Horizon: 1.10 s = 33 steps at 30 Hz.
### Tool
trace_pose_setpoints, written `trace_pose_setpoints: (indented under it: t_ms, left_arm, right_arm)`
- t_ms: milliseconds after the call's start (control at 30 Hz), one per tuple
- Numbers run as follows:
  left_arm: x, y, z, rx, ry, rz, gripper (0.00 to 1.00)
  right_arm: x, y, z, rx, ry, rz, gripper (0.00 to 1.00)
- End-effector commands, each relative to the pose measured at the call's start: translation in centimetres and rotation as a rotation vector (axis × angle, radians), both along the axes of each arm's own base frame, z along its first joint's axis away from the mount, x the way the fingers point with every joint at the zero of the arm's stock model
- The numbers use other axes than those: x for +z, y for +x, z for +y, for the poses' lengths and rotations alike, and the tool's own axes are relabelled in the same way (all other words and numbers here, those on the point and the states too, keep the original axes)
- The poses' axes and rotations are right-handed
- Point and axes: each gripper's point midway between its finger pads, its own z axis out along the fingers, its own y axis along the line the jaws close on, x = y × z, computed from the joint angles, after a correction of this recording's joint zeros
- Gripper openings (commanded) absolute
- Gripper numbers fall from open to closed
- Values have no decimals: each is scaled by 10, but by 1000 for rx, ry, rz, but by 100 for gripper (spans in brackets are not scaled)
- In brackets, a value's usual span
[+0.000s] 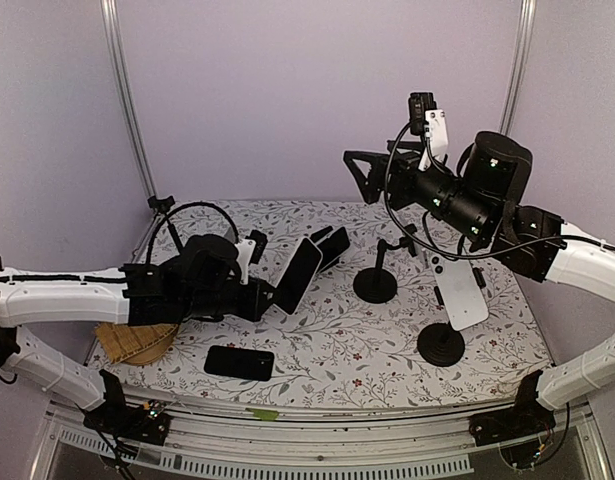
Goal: Remove the phone from the phone stand
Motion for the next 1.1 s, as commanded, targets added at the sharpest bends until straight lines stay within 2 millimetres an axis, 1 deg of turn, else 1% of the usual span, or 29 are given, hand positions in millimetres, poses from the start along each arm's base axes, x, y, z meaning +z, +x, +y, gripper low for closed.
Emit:
trace_pose_setpoints:
  t_ms: [0,200,467,667,833,1067]
  left_arm:
    - [19,-2,-17,24,-105,-42,0]
    - [10,-21,-29,12,-146,-17,0]
    - [-7,-55,-42,-7,-238,65,0]
    - [-32,-78,-53,-68,-253,148,0]
    - [-49,-89,-63,-112,-264,195,0]
    - [-71,-98,-70,-129,-249,243,0]
  right_arm:
    - [1,-1,-8,-17,25,-8,99]
    - [2,-1,-9,-18,34,-11,99]
    - [3,-2,-10,-16,43,-10,99]
    - [3,-3,-10,-11,47,-10,99]
    - [2,-4,-10,-6,46,-9,99]
    - [1,-3,-10,-7,45,-8,99]
